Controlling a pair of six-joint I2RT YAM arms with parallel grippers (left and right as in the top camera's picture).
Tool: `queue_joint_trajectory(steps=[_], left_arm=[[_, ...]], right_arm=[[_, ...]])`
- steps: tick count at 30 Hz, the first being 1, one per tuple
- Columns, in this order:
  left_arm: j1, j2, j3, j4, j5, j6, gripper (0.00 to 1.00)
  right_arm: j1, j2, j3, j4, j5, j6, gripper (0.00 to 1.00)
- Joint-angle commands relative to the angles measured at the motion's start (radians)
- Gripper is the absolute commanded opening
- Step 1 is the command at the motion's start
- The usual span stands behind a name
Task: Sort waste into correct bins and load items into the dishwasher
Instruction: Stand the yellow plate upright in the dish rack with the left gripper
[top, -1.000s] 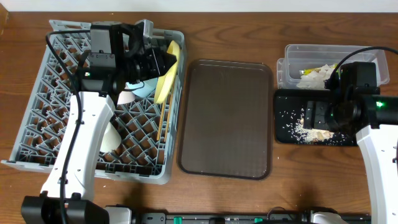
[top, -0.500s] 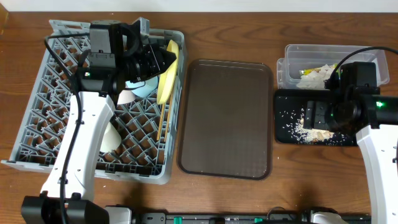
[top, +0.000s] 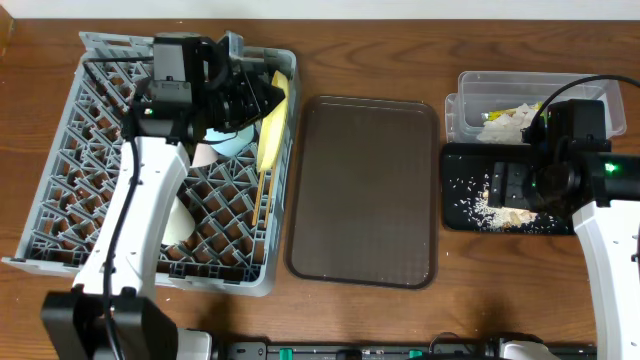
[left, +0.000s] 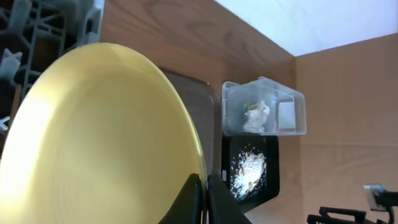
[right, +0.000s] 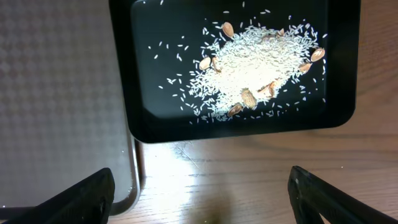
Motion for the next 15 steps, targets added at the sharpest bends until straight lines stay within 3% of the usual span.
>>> queue_joint_trajectory(steps=[1,10,12,15], left_arm=[[0.006,0.014,-0.001,0.002,-0.038,0.006,0.06],[0.006,0.014,-0.001,-0.06,-0.296,0.113,0.17],[0.006,0.014,-0.001,-0.067,-0.304,0.152,0.33],[0.006,0.002,0.0,-0.074,-0.304,0.185,0.44]], right_arm=[[-0.009,-0.01,0.006,-0.003,-0.001,0.009,0.87],[-0.009,-0.01,0.006,-0.003,-0.001,0.009,0.87],[-0.009,-0.01,0.006,-0.003,-0.001,0.009,0.88],[-0.009,-0.01,0.006,-0.003,-0.001,0.009,0.88]])
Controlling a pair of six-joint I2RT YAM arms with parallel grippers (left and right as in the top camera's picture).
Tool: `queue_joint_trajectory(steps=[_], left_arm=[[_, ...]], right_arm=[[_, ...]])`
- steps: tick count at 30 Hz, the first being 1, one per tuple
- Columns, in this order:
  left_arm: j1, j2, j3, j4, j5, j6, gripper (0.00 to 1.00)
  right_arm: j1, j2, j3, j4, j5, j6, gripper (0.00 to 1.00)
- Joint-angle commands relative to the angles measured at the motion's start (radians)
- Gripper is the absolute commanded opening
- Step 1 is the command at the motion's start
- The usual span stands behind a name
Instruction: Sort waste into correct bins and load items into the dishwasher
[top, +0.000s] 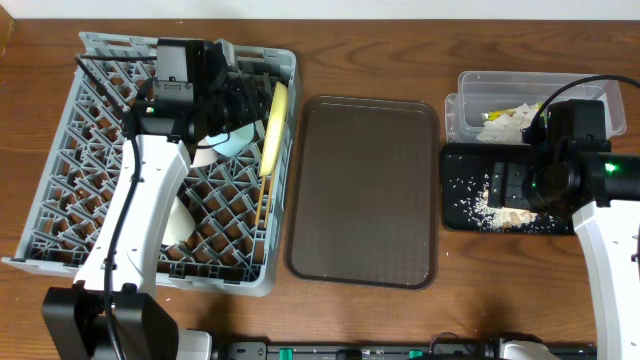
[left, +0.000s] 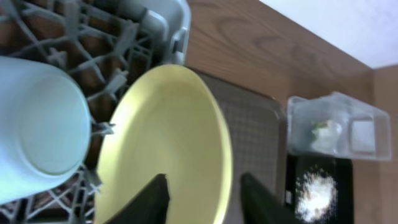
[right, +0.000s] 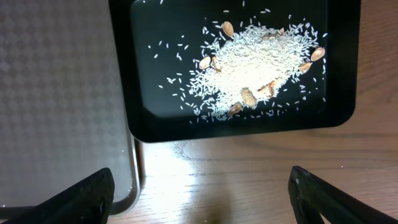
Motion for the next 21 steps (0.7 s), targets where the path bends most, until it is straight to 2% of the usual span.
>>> queue_joint_trajectory(steps=[1,7,13,16,21], left_arm=[[0.005,-0.023,0.001,-0.013,-0.051,0.099,0.52],[0.005,-0.139,0.001,-0.051,-0.179,0.137,0.69],[0.004,-0.2,0.001,-0.248,-0.319,0.137,0.8],[0.004,-0.188,0.0,-0.402,-0.414,0.137,0.84],[0.004,-0.182,-0.006,-0.642,-0.436,0.137,0.85]], right_arm=[[-0.009,-0.01,0.006,-0.001,-0.001,0.009,0.88],[-0.009,-0.01,0.006,0.047,-0.053,0.009,0.91],[0.0,-0.01,0.006,0.286,-0.364,-0.051,0.96],[0.011,-0.004,0.006,0.344,-0.324,-0.07,0.99],[0.009,0.008,0.002,0.206,-0.155,-0.039,0.99]])
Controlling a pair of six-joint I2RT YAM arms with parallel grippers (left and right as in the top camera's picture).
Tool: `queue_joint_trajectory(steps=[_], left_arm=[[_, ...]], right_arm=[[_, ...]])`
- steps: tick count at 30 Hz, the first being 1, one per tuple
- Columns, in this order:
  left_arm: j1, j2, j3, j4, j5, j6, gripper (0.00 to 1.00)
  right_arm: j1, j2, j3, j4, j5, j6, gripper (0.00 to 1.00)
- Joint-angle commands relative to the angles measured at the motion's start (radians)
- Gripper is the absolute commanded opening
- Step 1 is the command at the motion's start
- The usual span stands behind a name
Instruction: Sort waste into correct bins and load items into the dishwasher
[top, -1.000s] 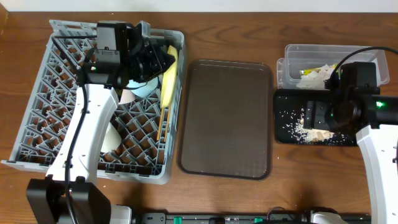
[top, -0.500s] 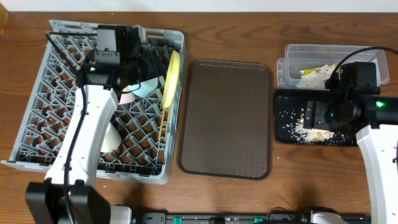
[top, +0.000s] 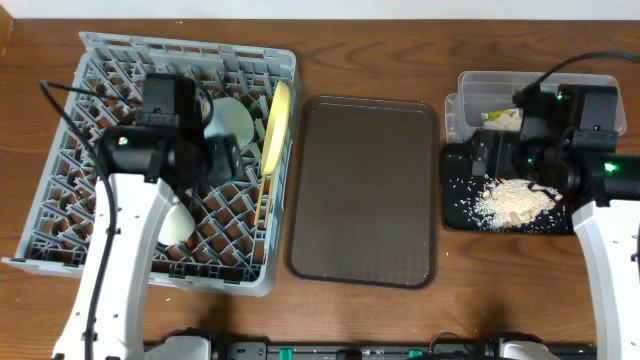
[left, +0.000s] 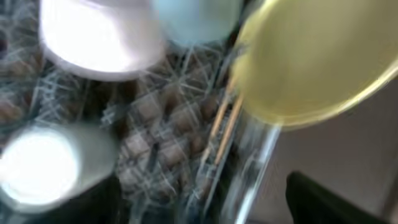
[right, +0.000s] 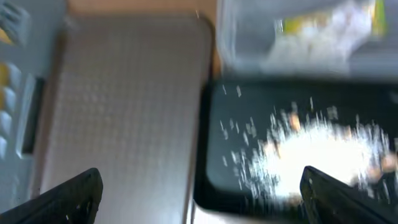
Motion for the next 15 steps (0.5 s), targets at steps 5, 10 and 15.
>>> queue_joint_trajectory(steps=[5,10,15], left_arm=[[0.004,-0.043,-0.042,-0.131,-0.064,0.022,0.85],[-0.014,-0.196,-0.13,-0.054,-0.064,0.092,0.85],[-0.053,-0.463,-0.28,0.093,-0.064,0.117,0.86]], right_arm=[[-0.002,-0.01,-0.019,-0.145,0.141,0.048,0.99],[-0.002,-0.135,-0.116,-0.105,0.141,0.048,0.99],[-0.002,-0.397,-0.299,0.026,0.148,0.048,0.99]])
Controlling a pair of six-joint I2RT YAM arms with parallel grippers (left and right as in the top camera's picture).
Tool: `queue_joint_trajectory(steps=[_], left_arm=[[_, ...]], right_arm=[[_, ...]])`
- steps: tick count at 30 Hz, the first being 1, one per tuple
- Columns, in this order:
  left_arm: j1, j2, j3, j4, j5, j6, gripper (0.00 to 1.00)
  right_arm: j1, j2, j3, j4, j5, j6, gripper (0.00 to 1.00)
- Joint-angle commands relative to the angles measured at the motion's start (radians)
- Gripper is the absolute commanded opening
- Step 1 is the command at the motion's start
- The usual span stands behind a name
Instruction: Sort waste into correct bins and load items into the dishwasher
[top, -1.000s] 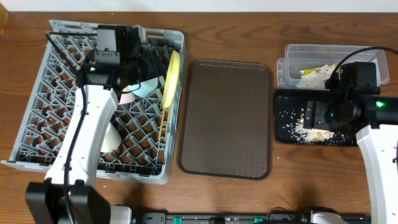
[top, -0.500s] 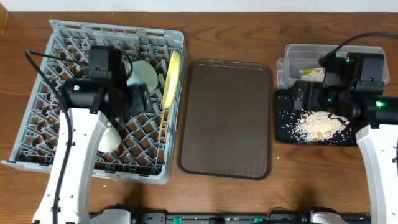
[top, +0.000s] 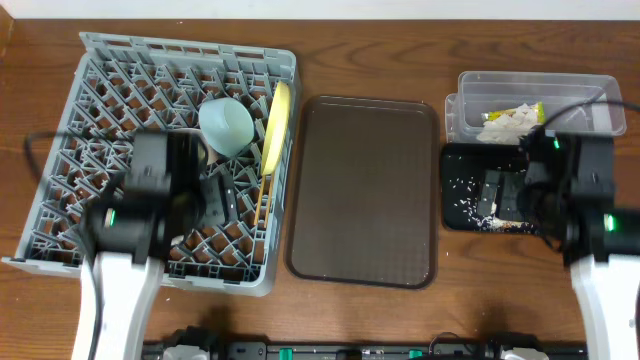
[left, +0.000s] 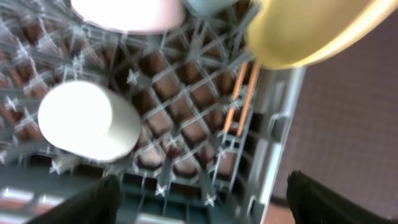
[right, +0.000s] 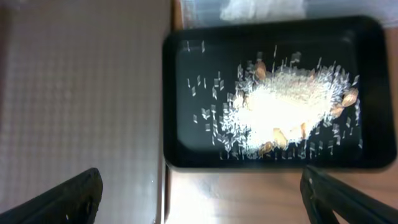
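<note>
The grey dish rack (top: 60, 150) holds a yellow plate (top: 272, 125) standing on edge at its right side, a light blue cup (top: 225, 125), a white cup (left: 87, 121), a pink cup (left: 127, 9) and chopsticks (left: 239, 102). My left gripper (top: 218, 200) hangs open over the rack's front half, holding nothing; its dark fingertips (left: 93, 202) frame the rack floor. My right gripper (top: 497, 195) is open above the black tray of rice and scraps (right: 273, 118).
A brown serving tray (top: 365, 190) lies between the rack and the black tray. A clear plastic bin (top: 535, 105) with paper waste stands behind the black tray. The table's wood shows around everything.
My left arm has moved from the rack's middle toward its front edge. The right arm has shifted back toward the table's front, over the black tray. Both grippers stay open.
First my left gripper was shut on the yellow plate at the rack's back right. Then it stood open with the plate on edge in the rack. It then moved away over the rack toward the front. The right gripper stayed open around the black tray throughout.
</note>
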Motion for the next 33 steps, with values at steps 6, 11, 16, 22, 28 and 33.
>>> queue_joint_trajectory(steps=[6,11,16,22,28,33], left_arm=[[-0.03,-0.414,-0.166,0.095,-0.011,0.038,0.94],[-0.03,-0.523,-0.166,0.092,-0.012,0.039,0.95],[-0.03,-0.541,-0.166,0.089,-0.012,0.039,0.95],[-0.03,-0.541,-0.166,0.089,-0.012,0.039,0.95],[-0.03,-0.541,-0.166,0.089,-0.012,0.039,0.95],[-0.03,-0.541,-0.166,0.089,-0.012,0.039,0.96]], right_arm=[[-0.002,-0.408,-0.183,0.057,0.072,0.009,0.99],[-0.002,-0.509,-0.185,0.049,0.073,0.009,0.99],[-0.002,-0.517,-0.185,0.044,0.073,0.009,0.99],[-0.002,-0.517,-0.185,0.003,0.073,0.009,0.99],[-0.002,-0.517,-0.185,-0.012,0.073,0.009,0.99],[-0.002,-0.517,-0.185,-0.031,0.073,0.008,0.99]])
